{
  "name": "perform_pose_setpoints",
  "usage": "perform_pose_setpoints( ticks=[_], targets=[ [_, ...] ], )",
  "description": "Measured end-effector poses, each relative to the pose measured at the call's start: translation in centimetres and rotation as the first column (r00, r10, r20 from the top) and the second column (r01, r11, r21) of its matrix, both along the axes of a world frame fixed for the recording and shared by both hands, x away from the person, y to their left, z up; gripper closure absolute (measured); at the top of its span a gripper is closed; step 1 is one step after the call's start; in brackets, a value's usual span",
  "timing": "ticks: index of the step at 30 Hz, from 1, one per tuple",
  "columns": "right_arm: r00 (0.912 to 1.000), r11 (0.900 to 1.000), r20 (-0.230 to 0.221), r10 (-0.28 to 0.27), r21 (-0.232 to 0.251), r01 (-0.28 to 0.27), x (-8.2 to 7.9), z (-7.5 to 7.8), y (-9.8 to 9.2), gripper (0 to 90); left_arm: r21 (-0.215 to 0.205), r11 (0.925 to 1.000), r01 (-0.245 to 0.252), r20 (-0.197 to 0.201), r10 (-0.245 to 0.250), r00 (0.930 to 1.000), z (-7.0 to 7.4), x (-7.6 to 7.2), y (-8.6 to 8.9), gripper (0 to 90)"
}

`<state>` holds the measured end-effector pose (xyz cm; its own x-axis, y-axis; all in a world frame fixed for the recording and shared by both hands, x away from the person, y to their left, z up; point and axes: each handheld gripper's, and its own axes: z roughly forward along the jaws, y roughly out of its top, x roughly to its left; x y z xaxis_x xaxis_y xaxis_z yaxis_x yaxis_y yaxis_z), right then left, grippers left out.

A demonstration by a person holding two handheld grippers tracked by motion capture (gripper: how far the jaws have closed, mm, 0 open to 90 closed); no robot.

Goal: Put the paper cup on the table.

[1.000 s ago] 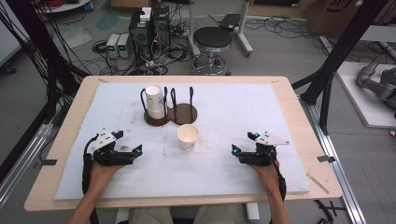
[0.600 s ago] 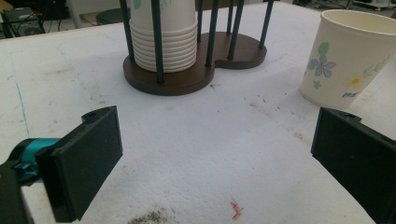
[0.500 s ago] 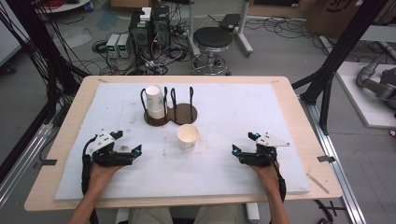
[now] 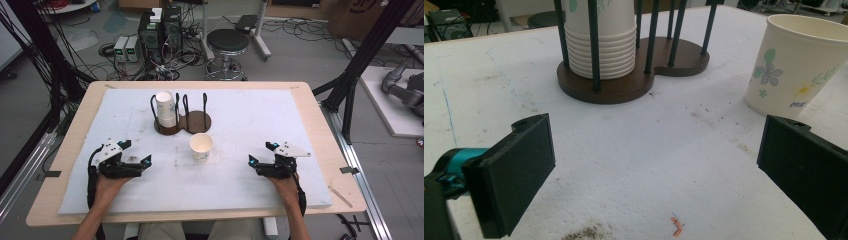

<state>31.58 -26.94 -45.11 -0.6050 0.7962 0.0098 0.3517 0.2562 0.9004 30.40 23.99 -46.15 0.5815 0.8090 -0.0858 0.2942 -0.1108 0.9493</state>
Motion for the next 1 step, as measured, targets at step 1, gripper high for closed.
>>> perform_pose_setpoints(
  ticks=[1],
  targets=[
    [1.0000, 1.000, 0.003, -0.002, 0.002, 0.002, -0.03, 0.00, -0.02, 15.0, -0.001, 1.0000, 0.000, -0.001, 0.000, 1.0000, 0.01, 0.00, 0.01, 1.9]
  ],
)
